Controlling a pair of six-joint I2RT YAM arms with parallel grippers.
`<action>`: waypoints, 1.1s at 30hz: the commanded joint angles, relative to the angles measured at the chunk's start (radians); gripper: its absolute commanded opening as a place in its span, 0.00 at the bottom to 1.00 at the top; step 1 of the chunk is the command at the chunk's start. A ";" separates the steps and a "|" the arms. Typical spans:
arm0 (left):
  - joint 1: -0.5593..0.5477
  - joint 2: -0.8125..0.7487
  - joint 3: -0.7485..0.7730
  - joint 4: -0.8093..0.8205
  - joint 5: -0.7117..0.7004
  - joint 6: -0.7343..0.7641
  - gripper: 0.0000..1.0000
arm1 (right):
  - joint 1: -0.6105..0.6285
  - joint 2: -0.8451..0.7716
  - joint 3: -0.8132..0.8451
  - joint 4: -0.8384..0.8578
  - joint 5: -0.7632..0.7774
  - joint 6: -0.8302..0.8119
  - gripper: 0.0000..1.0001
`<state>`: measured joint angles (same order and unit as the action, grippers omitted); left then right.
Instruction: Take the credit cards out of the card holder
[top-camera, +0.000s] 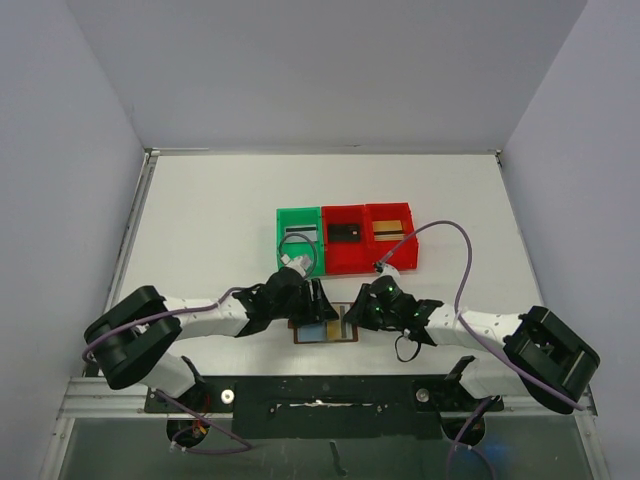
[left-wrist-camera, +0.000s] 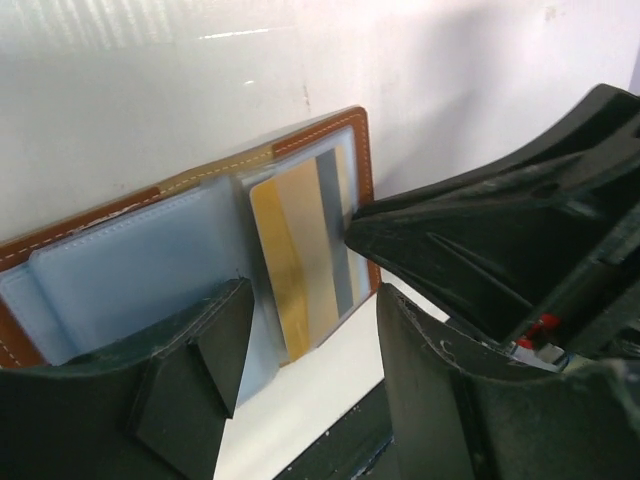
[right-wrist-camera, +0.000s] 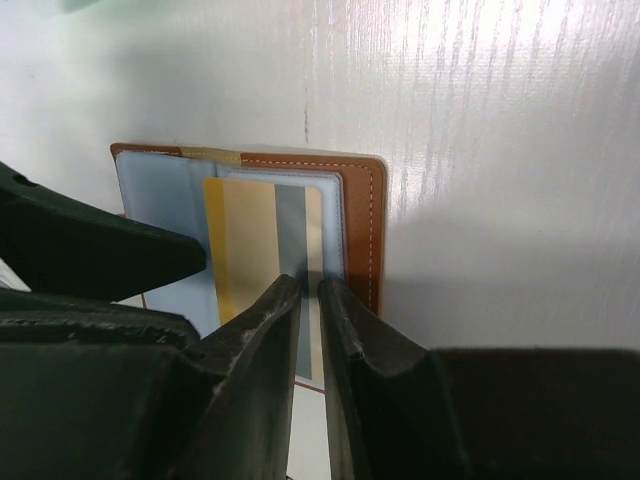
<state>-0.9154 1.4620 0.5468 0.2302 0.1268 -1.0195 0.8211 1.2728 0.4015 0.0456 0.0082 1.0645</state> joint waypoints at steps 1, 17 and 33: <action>-0.016 0.038 0.025 0.049 -0.046 -0.027 0.51 | -0.018 0.024 -0.048 -0.021 -0.002 -0.004 0.18; -0.028 0.056 -0.106 0.263 -0.038 -0.136 0.31 | -0.027 0.070 -0.046 0.013 -0.061 -0.022 0.17; -0.007 -0.024 -0.199 0.370 -0.044 -0.192 0.00 | -0.032 0.083 -0.061 0.055 -0.098 -0.014 0.17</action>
<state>-0.9314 1.4757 0.3500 0.5316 0.0761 -1.2110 0.7868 1.3197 0.3683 0.1837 -0.0906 1.0637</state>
